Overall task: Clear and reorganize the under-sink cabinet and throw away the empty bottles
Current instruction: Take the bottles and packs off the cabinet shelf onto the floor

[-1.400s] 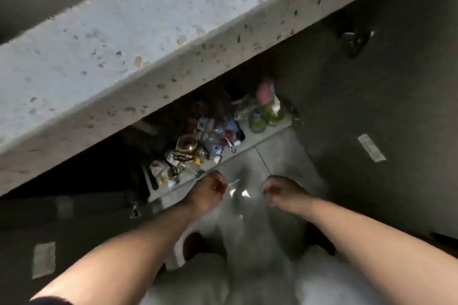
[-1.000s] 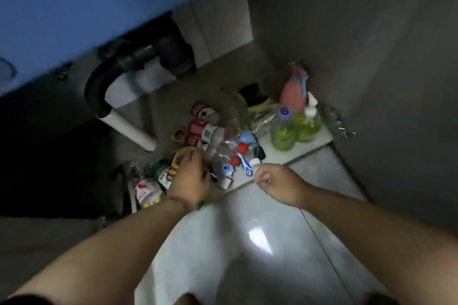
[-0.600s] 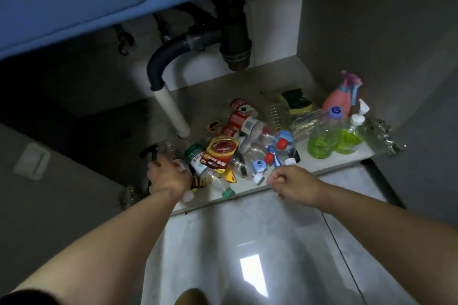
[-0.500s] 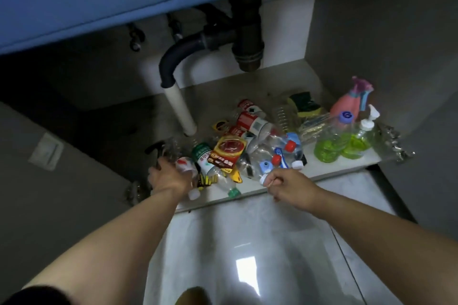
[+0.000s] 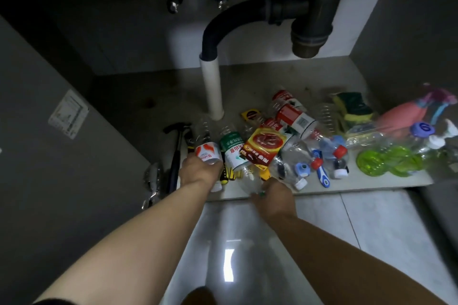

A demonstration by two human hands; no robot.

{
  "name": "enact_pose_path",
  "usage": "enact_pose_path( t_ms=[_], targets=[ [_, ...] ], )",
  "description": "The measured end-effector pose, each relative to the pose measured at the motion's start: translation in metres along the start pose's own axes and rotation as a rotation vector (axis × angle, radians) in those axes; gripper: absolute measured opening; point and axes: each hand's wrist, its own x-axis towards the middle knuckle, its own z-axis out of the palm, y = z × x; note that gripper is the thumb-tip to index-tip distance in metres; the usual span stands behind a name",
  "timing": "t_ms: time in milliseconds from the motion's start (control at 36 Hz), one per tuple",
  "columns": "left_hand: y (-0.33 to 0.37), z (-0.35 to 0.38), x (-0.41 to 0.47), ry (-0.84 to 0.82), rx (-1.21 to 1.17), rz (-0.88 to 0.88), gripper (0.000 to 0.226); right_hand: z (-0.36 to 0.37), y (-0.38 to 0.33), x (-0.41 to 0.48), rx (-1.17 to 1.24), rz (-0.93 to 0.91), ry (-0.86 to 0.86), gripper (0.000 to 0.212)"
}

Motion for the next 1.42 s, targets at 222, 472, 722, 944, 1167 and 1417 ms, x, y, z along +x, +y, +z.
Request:
enact_pose_path(
  t_ms=[222, 472, 722, 944, 1167, 1417],
  targets=[
    [-0.011, -0.02, -0.015, -0.113, -0.339, -0.038, 0.051, -0.001, -0.016, -0.013, 0.237, 0.114, -0.109, 0.017],
    [0.029, -0.081, -0.095, -0.515, -0.386, 0.008, 0.016, -0.119, -0.034, -0.076, 0.561, 0.099, -0.292, 0.011],
    [0.101, -0.078, -0.201, -0.864, -0.188, 0.211, 0.035, -0.285, 0.07, -0.153, 0.481, 0.098, -0.153, 0.01],
    [0.095, 0.032, -0.283, -0.994, -0.076, 0.234, 0.052, -0.275, 0.245, -0.182, 0.625, 0.451, 0.054, 0.019],
    [0.055, 0.126, -0.298, -1.089, 0.023, 0.097, 0.048, -0.172, 0.34, -0.139, 0.785, 0.704, 0.04, 0.017],
    [0.02, 0.193, -0.274, -1.153, 0.045, 0.037, 0.046, -0.124, 0.374, -0.069, 0.995, 0.862, 0.246, 0.023]
  ],
)
